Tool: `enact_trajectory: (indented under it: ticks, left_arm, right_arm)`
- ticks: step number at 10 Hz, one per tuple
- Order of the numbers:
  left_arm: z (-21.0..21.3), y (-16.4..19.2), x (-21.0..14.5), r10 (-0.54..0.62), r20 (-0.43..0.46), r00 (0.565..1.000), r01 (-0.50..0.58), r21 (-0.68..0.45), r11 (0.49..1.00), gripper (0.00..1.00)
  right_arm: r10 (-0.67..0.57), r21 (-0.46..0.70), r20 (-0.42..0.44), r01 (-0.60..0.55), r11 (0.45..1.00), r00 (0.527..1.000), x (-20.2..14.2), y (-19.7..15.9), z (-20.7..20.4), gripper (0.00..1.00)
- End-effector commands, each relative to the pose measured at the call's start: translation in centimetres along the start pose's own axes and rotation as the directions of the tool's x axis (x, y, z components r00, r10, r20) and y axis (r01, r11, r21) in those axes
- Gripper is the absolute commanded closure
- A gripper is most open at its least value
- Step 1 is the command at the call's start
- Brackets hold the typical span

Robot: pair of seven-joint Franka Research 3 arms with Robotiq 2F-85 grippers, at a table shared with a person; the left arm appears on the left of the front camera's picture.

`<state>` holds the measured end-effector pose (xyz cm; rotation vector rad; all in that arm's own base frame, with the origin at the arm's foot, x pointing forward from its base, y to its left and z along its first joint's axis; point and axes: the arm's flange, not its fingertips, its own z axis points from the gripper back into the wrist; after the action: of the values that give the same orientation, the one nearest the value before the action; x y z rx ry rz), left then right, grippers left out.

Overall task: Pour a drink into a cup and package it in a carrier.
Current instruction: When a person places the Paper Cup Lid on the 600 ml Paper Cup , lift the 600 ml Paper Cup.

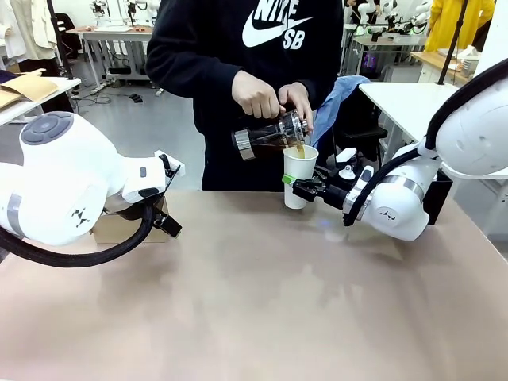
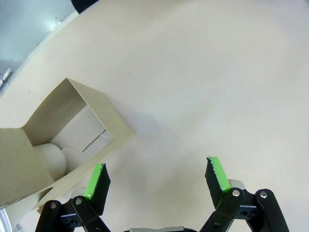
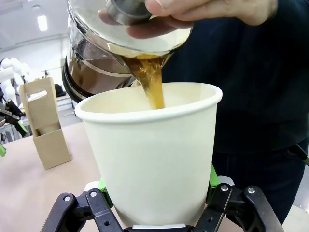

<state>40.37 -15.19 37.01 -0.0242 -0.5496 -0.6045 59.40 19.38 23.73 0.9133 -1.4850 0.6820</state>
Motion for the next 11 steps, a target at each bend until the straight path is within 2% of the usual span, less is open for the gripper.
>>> enact_trajectory:
  ticks: [1,11]
  left_arm:
    - [0.03,0.00,-0.01,0.001,0.001,1.000,-0.001,-0.001,1.000,0.00]
    - [0.03,0.00,-0.01,0.001,0.001,1.000,-0.001,-0.001,1.000,0.00]
  right_arm:
    - [0.005,0.006,0.005,-0.005,1.000,1.000,0.17,0.11,-0.16,0.20]
    - [0.005,0.006,0.005,-0.005,1.000,1.000,0.17,0.11,-0.16,0.20]
